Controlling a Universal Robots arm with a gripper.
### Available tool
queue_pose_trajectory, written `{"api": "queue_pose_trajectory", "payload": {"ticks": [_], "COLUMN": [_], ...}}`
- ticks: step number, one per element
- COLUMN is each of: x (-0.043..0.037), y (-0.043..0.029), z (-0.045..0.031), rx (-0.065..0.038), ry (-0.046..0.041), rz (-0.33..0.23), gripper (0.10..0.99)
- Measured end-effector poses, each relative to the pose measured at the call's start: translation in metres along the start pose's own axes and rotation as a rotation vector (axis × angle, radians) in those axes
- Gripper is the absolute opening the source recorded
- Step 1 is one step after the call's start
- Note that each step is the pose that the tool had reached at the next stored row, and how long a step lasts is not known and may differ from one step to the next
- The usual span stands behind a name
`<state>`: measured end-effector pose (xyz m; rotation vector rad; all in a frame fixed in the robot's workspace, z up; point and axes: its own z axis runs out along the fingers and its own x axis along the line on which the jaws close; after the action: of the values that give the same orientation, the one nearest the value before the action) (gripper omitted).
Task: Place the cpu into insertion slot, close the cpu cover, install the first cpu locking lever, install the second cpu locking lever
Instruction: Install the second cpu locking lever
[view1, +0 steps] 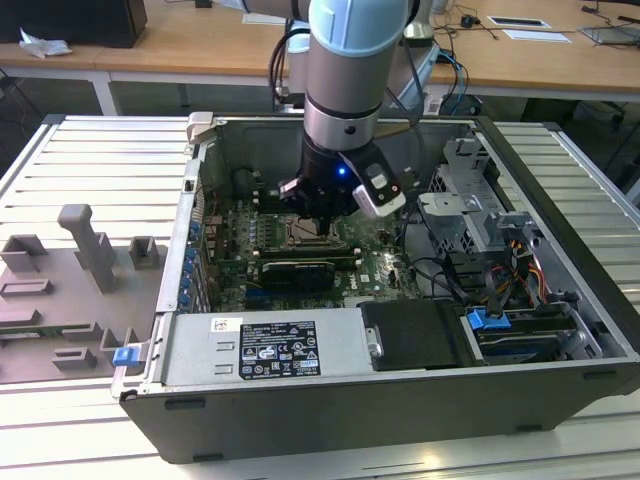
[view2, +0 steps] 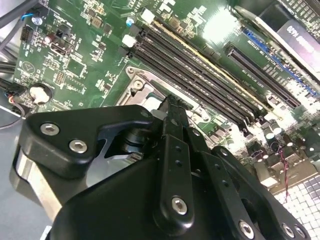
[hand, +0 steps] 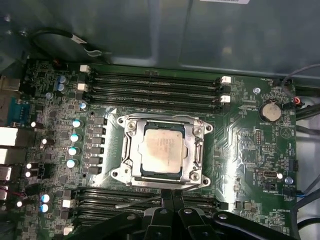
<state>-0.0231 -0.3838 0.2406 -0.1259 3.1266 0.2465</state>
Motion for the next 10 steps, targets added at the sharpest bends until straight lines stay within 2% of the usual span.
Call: {"api": "queue_pose_trajectory", "payload": {"ticks": [4,10], "x": [0.0028,0.0230], "y": [-0.0026,-0.0036], "z": [0.0006,0.0020], "rx": [-0.016,-0.027], "ry": [-0.0013,-0.0023], "rz": [0.000,0.000], "gripper": [0.106,0.106]}}
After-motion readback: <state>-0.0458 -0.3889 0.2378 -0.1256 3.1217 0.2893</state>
